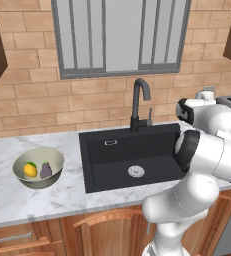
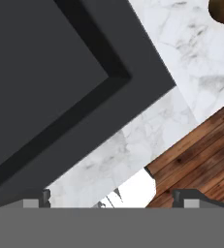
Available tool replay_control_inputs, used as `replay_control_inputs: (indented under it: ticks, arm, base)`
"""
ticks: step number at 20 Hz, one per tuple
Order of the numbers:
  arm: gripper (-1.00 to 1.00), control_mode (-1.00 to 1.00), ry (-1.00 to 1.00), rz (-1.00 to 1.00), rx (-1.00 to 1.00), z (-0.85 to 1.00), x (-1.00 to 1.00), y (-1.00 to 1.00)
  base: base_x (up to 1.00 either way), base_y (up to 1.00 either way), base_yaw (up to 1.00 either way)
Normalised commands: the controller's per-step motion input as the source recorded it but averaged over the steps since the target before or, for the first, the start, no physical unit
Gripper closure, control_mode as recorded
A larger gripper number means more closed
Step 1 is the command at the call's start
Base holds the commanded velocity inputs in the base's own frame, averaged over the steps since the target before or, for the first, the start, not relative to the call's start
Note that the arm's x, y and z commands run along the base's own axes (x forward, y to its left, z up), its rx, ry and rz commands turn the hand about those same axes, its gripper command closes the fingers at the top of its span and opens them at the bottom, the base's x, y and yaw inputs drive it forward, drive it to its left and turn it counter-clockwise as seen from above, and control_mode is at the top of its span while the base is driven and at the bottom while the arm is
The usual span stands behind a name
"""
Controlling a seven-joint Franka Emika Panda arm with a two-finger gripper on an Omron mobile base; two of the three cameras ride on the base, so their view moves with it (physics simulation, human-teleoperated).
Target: There is a mixed pile of frozen fruits and vegetables on the counter. Locate all the frozen vegetables and place the items in a bowl on the counter. Take all the frozen fruits and defrost them in a running sink.
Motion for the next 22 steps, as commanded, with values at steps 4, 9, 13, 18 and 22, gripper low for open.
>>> replay_control_inputs:
  ticks: [4,9,13,18,22]
  arm:
    - [-1.0,-1.0,0.08,-0.12,0.01,-0.05,-0.14,-0.55]
    - [-1.0,-1.0,0.06,-0.12,0.01,-0.17,-0.1,-0.51]
    - [-1.0,-1.0,-0.13,-0.02,-0.04,-0.21,0.06,-0.34]
    - [-1.0,-1.0,-0.23,0.0,-0.09,-0.22,0.07,-0.23]
    - [-1.0,-1.0,-0.15,0.0,-0.07,-0.13,0.13,-0.21]
  base:
    - [0.0,0.0,0.0]
    - [0.0,0.0,0.0]
    - [0.0,0.0,0.0]
    - [0.0,0.0,0.0]
    - [0.0,0.0,0.0]
